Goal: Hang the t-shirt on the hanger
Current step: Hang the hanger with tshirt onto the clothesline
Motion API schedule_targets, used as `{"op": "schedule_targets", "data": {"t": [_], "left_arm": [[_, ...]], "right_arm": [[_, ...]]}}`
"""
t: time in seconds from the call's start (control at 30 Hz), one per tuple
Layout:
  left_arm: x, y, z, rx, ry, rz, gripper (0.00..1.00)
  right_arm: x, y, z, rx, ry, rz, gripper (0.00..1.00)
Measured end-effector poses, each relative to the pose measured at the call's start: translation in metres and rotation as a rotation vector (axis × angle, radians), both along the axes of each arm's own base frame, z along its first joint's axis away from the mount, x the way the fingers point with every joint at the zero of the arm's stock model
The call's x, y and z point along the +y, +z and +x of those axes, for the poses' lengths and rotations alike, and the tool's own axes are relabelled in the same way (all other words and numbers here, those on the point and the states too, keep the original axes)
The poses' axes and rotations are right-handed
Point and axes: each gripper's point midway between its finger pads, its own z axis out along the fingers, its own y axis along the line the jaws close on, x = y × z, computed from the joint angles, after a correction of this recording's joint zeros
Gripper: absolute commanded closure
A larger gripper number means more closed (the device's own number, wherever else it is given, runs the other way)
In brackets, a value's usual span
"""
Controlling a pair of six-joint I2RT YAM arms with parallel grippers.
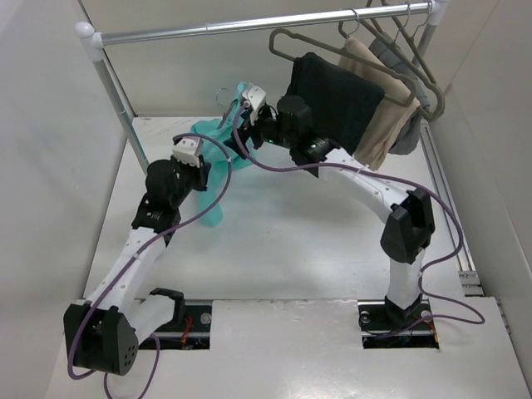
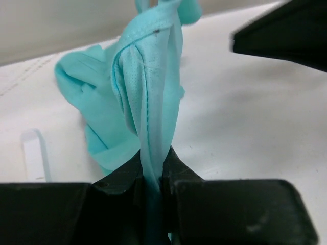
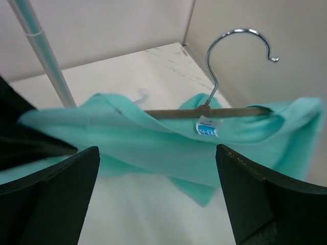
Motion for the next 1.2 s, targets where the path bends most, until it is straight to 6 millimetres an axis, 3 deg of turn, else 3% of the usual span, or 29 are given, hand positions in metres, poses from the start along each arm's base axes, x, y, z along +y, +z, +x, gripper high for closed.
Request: {"op": "schedule_targets", "data": {"t": [0.2, 0.4, 0.57, 0.73, 1.0, 1.2], "left_arm": [[0.008, 0.029, -0.005, -0.082, 0.025, 0.006, 1.00], [0.019, 0.074, -0.033, -0.264, 0.027, 0.061, 1.00], [0.028, 0.106, -0.060, -0.408, 0.036, 0.106, 1.00], [0.037, 0.121, -0.079, -0.426, 0.064, 0.113, 1.00], [0.057, 0.159, -0.102, -0.415, 0.174, 0.033, 1.00], [0.068, 0.200, -0.119, -0.492, 0.235, -0.034, 1.00]], "right_arm": [[-0.026, 0.022, -0.019, -0.183, 0.061, -0.071, 0.00], [-0.047, 0.031, -0.037, -0.279, 0.078, -0.118, 0.00], [-0.050, 0.022, -0.037, -0.291, 0.081, -0.143, 0.00], [-0.053, 0.007, -0.036, -0.273, 0.083, -0.169, 0.00], [-0.052, 0.007, -0.036, -0.279, 0.090, -0.170, 0.00], [-0.050, 0.006, -0.038, -0.282, 0.107, -0.172, 0.00]]}}
